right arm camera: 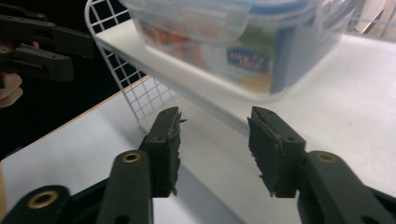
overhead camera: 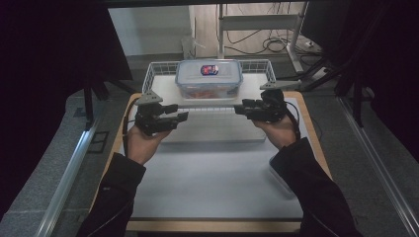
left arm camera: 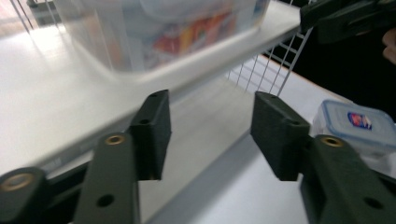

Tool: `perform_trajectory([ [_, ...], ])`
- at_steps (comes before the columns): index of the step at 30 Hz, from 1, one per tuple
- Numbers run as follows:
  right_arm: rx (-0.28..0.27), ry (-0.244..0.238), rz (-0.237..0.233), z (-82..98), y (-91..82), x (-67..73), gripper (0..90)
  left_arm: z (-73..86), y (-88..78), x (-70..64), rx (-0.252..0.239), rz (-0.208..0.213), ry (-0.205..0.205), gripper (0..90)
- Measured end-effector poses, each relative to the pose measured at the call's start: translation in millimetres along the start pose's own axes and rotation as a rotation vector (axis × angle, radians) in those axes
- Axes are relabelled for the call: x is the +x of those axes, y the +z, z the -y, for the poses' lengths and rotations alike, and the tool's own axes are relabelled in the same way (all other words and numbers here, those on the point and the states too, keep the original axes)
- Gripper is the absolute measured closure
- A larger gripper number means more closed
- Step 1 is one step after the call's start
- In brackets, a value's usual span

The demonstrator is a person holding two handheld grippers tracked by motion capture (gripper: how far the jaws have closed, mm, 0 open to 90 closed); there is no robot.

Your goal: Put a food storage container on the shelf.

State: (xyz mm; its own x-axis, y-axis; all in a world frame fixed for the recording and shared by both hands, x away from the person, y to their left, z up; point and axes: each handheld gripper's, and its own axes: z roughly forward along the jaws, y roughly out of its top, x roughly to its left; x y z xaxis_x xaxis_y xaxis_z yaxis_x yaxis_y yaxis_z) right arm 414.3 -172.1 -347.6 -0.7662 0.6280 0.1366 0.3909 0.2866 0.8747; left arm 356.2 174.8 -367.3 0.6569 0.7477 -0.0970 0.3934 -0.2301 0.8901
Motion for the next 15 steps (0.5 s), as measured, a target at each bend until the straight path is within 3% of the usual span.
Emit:
perform_trajectory([
  [8, 0.022, -0.036, 0.005, 18.6, -6.8, 13.1, 39.8, 26.5, -3.4, -8.8, 0.021, 0.001, -0.003, 30.5],
  [15, 0.042, -0.039, -0.012, 39.6, -6.7, 24.0, 29.2, 47.5, -10.2, -21.8, 0.033, 0.01, 0.01, 19.6],
])
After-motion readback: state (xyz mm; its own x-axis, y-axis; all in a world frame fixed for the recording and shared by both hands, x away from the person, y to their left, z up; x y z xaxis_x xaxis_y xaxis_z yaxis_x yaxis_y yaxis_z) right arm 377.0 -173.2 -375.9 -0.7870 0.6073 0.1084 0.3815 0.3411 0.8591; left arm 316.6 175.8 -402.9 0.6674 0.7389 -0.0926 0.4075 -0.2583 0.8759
